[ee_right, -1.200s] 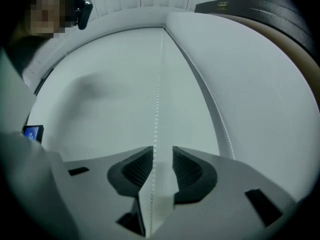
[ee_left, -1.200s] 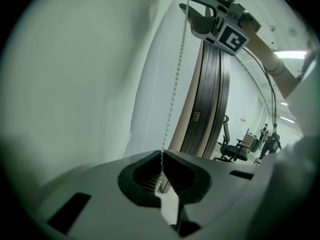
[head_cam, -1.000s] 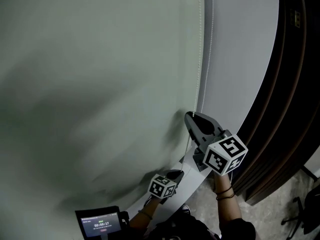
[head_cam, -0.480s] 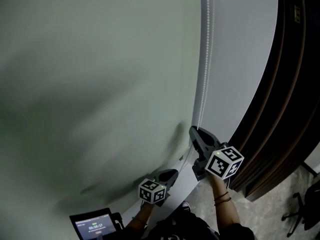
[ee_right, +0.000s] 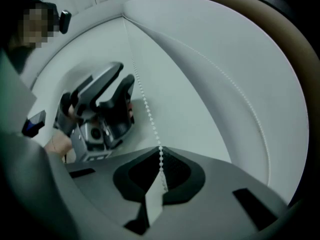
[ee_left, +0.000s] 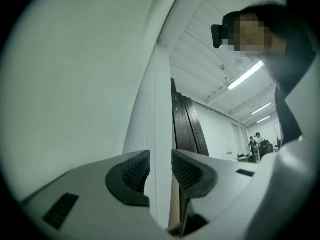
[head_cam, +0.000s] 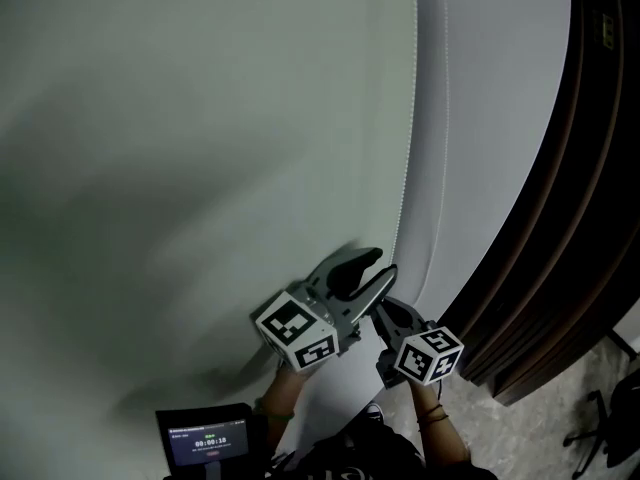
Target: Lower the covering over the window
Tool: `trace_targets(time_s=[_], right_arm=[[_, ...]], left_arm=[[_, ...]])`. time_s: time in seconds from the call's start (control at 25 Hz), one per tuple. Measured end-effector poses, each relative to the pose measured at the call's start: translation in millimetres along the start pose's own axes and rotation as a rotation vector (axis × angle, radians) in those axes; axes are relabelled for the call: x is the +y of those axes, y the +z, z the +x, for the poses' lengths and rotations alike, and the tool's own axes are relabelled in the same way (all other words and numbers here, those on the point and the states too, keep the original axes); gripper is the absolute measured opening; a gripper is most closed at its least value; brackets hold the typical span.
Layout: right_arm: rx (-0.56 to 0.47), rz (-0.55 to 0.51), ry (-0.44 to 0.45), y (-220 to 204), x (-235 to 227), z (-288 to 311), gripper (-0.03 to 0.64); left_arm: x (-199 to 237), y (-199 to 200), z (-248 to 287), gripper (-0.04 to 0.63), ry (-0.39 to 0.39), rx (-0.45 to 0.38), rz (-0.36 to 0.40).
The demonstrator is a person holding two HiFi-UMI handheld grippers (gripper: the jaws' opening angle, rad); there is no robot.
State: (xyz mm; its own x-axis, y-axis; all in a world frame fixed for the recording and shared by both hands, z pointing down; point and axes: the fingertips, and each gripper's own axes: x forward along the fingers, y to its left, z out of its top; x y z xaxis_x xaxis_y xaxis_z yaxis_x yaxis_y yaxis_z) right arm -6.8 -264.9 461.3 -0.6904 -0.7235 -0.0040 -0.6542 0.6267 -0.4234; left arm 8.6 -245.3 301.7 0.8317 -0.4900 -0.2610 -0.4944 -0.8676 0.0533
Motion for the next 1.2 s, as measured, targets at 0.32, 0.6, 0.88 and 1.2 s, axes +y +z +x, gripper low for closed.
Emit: trace_targets(time_s=[0.32, 0.6, 0.88, 1.2], right_arm=[[-0.010, 0.003, 0.009, -10.8, 14.9, 4.8, 0.012], [0.118, 0.002, -0.041, -37.8, -8.9, -20.4, 0.014], [0.179, 0.056, -0.115, -77.4, -28.9, -60.0, 0.015], [0.022, -0.062, -0.076, 3.4, -6.9, -59.6, 0.021]], left_arm=[[12.2, 26.0, 9.6, 0.011, -0.018, -0.051, -0.003], [32.3, -22.8, 16.2, 0.006, 0.103, 0.050, -0.075], [54.5, -213.6, -47.2, 0.002, 0.250, 0.466, -0.244], [40.5, -280.3, -73.3, 0.002, 0.273, 0.596, -0.308]])
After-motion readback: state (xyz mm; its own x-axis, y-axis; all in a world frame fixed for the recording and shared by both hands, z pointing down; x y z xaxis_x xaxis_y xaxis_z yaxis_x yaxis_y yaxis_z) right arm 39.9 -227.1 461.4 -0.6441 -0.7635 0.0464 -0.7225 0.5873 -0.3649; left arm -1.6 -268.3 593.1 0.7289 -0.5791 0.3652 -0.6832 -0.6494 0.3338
